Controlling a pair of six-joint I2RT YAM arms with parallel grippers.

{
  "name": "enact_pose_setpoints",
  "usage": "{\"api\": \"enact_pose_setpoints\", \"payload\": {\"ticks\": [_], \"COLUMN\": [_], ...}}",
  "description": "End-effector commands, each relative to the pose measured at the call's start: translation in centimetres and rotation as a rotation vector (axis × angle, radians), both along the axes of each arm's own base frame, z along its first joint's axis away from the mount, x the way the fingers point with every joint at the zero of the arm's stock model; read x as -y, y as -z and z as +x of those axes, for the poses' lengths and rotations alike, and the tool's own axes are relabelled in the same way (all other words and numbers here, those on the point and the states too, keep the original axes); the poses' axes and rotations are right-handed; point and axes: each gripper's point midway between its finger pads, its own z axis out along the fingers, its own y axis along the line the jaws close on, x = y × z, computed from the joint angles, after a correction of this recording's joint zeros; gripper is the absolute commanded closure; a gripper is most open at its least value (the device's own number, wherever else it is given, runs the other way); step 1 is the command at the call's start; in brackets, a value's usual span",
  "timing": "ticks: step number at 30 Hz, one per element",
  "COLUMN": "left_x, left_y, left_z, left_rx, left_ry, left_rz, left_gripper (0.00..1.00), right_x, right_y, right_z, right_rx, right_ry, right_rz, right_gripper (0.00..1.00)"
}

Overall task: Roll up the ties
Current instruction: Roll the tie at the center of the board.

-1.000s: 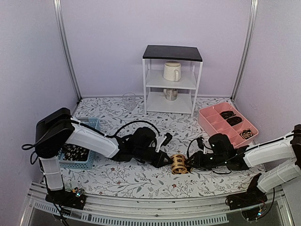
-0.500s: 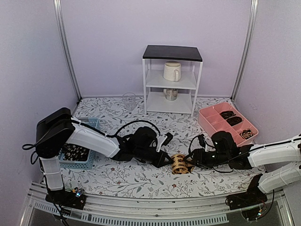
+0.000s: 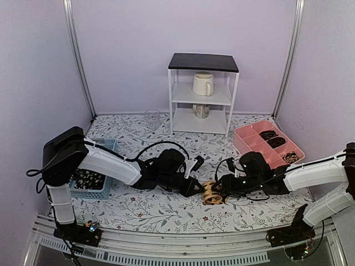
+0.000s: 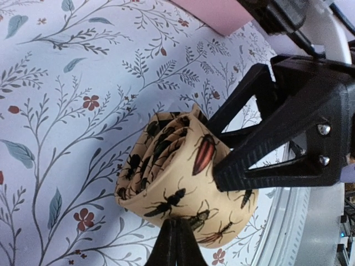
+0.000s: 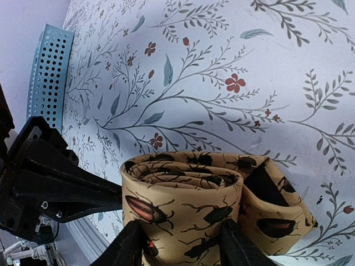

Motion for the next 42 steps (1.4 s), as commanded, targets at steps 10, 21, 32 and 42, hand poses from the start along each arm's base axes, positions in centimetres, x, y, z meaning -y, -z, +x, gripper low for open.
{"api": "enact_pose_setpoints", "payload": {"ticks": [10, 21, 32, 42], "left_x": [-0.3, -0.3, 0.3, 2.2], "left_y": [-1.3, -2.9, -2.0, 1.2], "left_z": [0.8, 1.2, 0.5, 0.6], "left_rx": [-0.040, -0.146, -0.289, -0.347], "left_ry": [-0.087, -0.190, -0.231, -0.229], "left_rz": [-0.022, -0.124, -0.281, -0.252], "left_gripper": [0.81, 0.52, 0.30, 0.25], "right_x": [3.6, 4.0, 4.8, 5.4], "right_y": [1.3, 1.5, 2.2, 2.8], "right_z": [0.5, 0.0, -0.4, -0.6], "right_rx": [0.083, 0.079, 0.055, 0.035], "right_ry": [0.011, -0.001, 0.025, 0.038], "right_rz": [-0.086, -0.008, 0.015, 0.029], "right_gripper": [0.59, 0.62, 0.63, 0.64]}}
